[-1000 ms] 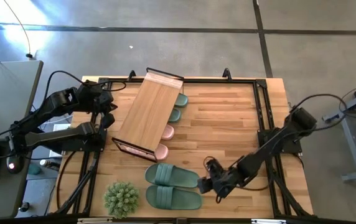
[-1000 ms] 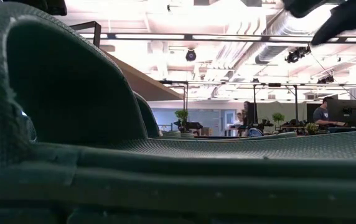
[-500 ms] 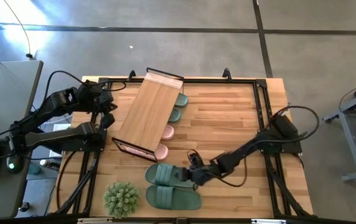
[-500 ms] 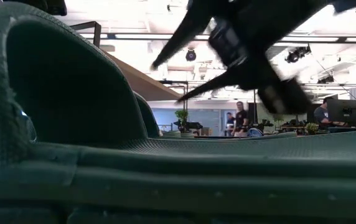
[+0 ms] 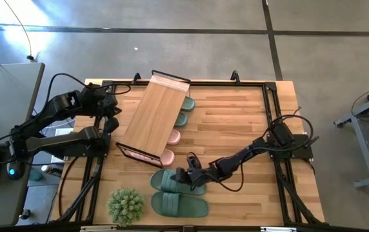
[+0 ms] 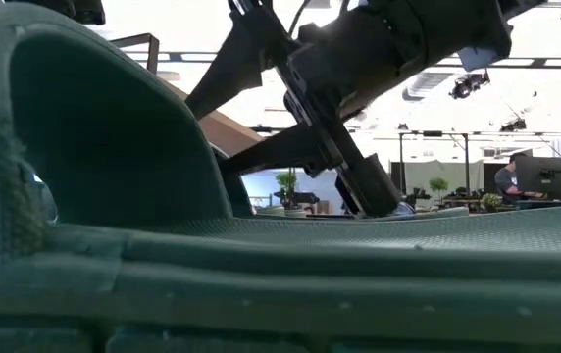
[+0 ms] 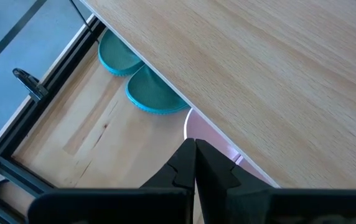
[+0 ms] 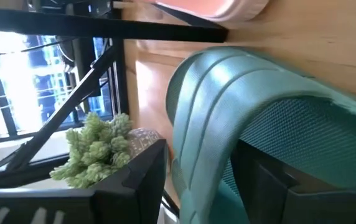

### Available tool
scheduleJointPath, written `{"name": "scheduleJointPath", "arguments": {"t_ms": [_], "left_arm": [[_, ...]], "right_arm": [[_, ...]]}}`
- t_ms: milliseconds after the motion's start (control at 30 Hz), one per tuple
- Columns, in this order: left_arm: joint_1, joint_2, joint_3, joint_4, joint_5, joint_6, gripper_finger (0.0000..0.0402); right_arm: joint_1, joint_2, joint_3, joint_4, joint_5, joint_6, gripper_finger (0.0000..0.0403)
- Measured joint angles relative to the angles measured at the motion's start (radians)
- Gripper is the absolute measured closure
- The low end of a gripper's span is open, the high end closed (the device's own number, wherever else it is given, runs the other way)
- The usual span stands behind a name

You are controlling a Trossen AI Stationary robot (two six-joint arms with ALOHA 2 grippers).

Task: Pick and place slides into the shelf
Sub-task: Put the green slide on the shelf

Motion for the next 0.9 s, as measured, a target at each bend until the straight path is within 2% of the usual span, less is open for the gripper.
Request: {"name": "scheduleJointPath", "arguments": {"t_ms": [100,200,467,667,900], "left_arm": [[0.0,0.0,0.0,0.0,0.0,0.0,0.0401],[0.0,0.0,0.0,0.0,0.0,0.0,0.0401],[0.0,0.0,0.0,0.0,0.0,0.0,0.0401],[0.0,0.0,0.0,0.0,0.0,0.0,0.0401],[0.0,0.0,0.0,0.0,0.0,0.0,0.0401]], "right_arm": [[-0.003,0.0,0.027,-0.046,0.004,-0.024,0.0244],[-0.006,0.0,0.052,-0.1,-0.002,-0.05,0.0274],[0.0,0.001,0.068,-0.125,-0.009,-0.156,0.0393],[0.026,-0.024,0.069,-0.198,0.027,-0.176,0.0398],[0.072,-0.176,0.069,-0.58,0.093,-0.175,0.04]]}}
